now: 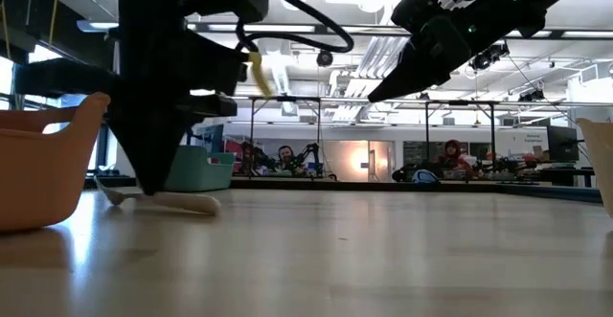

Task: Sort silverware by color (type)
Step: Put the white fork into the green bin

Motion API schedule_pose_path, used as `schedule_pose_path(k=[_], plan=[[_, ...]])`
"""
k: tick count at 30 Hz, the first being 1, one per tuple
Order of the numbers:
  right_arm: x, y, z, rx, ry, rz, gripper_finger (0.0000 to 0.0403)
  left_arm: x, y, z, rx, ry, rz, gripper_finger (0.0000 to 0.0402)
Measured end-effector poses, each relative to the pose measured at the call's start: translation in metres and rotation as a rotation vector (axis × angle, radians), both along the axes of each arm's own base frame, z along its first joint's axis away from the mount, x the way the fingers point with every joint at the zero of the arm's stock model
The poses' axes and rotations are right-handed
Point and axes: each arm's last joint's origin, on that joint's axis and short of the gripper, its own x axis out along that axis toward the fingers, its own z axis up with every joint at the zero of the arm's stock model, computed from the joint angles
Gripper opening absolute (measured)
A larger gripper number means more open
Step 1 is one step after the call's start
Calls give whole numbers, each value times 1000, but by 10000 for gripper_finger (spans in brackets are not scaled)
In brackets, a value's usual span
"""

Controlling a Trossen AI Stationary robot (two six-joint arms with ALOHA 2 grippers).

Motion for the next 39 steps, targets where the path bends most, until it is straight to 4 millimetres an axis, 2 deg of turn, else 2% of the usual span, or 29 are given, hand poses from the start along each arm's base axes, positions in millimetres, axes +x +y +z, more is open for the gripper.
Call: schedule_pose_path(k=[7,13,18,22,29,34,39], plan=[[0,0,-1,0,9,0,0,1,-1,18,-6,-23,6,4],[-1,0,-1,2,11,-2,0,-4,4,32,-16,-73,87,1],[0,0,-1,3,9,-2,0,-16,15,18,8,20,134,23],[-1,0,-1,9,9,-6,0,-22,33,4,-115,102,217,59],[0,0,-1,8,8,-5,0,-20,42,-7,-164,43,220,107],[-1,0,-1,7,10,-5,0,-20,43,-12,-180,18,203,112],[-1,0,-1,7,10,-4,0,-24,44,-18,-170,31,204,89]])
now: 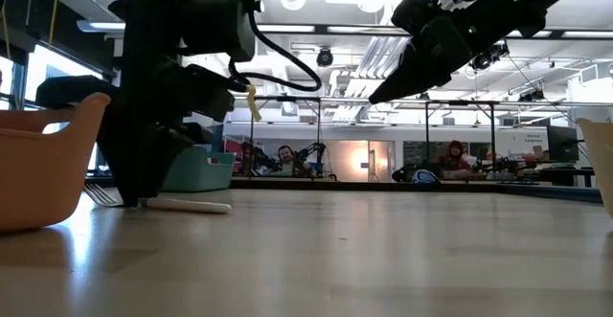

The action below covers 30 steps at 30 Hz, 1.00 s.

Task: Sort silverware by color (type)
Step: Put the white fork into the green bin

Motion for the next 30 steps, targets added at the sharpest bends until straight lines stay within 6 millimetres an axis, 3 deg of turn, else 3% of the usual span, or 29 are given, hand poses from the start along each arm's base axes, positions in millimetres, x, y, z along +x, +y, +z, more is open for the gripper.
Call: schedule_pose_path(k=[8,13,22,30], plan=[[0,0,0,0,-3,0,0,-5,2,-5,60,8,-43,11],[0,0,0,0,-1,0,0,-1,3,2,111,-6,-48,6],[0,0,-1,0,4,0,0,4,4,32,140,-67,-34,2],[0,0,0,1,3,0,0,-13,21,73,219,-179,119,1]])
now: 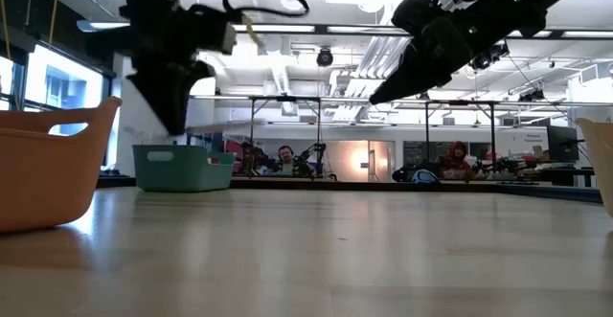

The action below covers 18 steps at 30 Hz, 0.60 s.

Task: Sort silverware by color (type)
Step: Put the white fork into the green bin

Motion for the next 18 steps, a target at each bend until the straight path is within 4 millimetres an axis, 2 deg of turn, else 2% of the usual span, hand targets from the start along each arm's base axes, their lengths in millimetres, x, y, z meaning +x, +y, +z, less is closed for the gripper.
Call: schedule_pose_path(k=[3,6,10,14,18], plan=[[0,0,0,1,-1,0,0,-9,21,19,24,-89,187,1],[0,0,0,1,-6,-1,0,-23,50,38,69,-182,428,1],[0,0,1,1,-9,-1,0,-43,91,56,93,-264,654,1],[0,0,1,1,-9,-1,0,-62,134,56,95,-272,833,0],[0,0,1,1,-9,0,0,-74,167,38,38,-301,931,0]])
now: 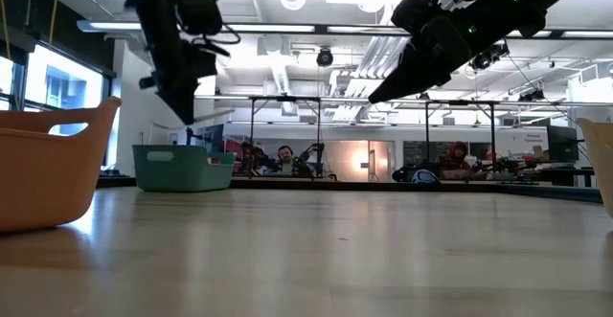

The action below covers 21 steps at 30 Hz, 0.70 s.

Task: Sort silverware by color (type)
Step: Put the white fork into the green bin

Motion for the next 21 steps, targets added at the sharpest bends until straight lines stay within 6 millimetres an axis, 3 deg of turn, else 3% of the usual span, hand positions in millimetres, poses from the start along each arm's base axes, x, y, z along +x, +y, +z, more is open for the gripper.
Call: schedule_pose_path(k=[5,21], plan=[[0,0,0,0,0,0,0,-14,25,-18,12,-38,94,0],[0,0,0,-6,1,4,0,-25,34,-46,22,-91,94,16]])
